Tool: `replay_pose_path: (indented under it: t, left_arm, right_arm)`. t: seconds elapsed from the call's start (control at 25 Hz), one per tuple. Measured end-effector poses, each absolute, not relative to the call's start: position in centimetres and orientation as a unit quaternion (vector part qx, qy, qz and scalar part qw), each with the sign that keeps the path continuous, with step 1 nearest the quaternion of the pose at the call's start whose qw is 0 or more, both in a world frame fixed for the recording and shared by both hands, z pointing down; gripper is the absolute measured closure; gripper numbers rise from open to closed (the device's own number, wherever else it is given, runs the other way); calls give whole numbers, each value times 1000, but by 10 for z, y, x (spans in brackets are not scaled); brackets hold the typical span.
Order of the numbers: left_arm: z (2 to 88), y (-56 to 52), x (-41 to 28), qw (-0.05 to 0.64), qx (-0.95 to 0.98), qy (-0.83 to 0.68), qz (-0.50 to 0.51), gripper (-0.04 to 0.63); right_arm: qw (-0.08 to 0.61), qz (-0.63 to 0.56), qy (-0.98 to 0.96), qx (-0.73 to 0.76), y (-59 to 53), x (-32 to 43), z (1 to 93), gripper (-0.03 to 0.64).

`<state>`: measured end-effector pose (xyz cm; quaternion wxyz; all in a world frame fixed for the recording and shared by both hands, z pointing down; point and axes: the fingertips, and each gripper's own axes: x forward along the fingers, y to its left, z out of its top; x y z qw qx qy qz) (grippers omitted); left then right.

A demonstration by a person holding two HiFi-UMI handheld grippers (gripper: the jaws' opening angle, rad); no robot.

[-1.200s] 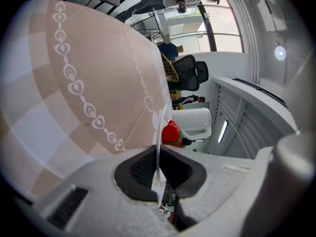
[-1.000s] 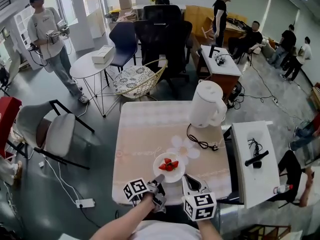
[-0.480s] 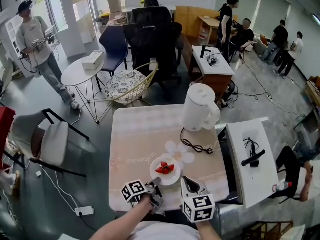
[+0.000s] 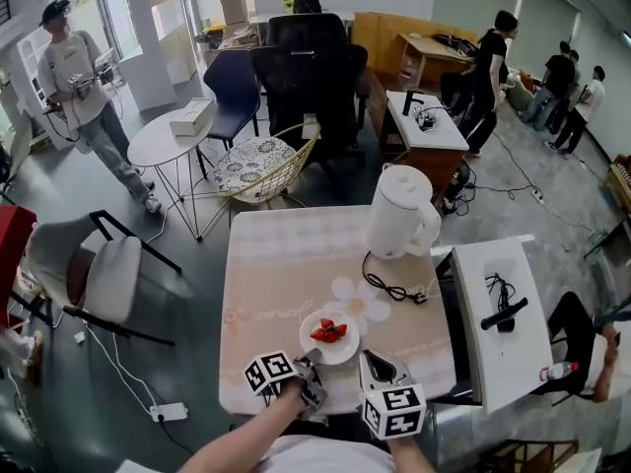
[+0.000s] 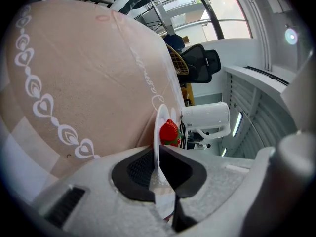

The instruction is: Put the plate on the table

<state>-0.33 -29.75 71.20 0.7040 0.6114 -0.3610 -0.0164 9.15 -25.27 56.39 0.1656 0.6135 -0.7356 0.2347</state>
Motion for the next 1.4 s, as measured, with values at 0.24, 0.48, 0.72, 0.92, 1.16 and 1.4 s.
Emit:
replay_pose_path:
  t: [0.24,0.48,0.72,0.92,1.16,1.4]
  left_arm:
    - [702,-298,0,684,631,-366,17,525]
    - [697,-301,0,645,657,-384,76,448]
    - [701,-297,-12,608,667,-405,148,414]
    - [700,-298,-23,584,675,-420,163,411]
    - [672,-300,-27,540,714,-423,141,413]
    - [622,-289,-16,474,773,-406,114,419]
  right_arm:
    - [165,232,-739,611,-250,87,562,612]
    - [168,234,-742,606,-250,83,562,612]
    - [168,230,-747,601,-249,77,560,612]
    - [165,227,-753,596,-249,71,558,612]
    - [158,223,-763,586,-246,62,551,612]
    - [150,223,-773,574,-237,56,543,612]
